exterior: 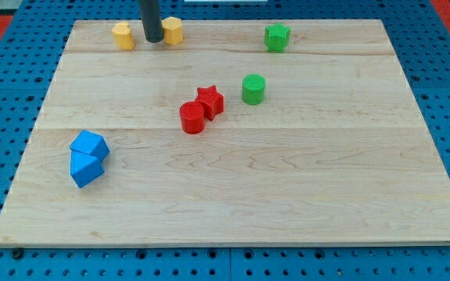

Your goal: Move the yellow hexagon parallel to the left of the green star

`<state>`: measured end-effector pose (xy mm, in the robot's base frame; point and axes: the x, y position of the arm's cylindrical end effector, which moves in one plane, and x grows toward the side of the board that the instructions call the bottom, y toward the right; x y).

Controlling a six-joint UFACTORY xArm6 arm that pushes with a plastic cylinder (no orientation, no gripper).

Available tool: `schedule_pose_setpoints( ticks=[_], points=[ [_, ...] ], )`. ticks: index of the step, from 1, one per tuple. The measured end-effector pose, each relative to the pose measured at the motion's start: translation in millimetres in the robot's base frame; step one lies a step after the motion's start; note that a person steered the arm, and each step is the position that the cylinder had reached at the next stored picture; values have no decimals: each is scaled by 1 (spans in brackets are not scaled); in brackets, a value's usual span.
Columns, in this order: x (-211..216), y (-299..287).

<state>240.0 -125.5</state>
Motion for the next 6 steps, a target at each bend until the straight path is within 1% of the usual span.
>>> schedule_pose_setpoints(
  ticks=[1, 2, 3, 4, 6],
  points=[
    [-16, -14],
    [-34, 1],
    [-32, 25],
    [-40, 51],
    [-47, 79]
  ],
)
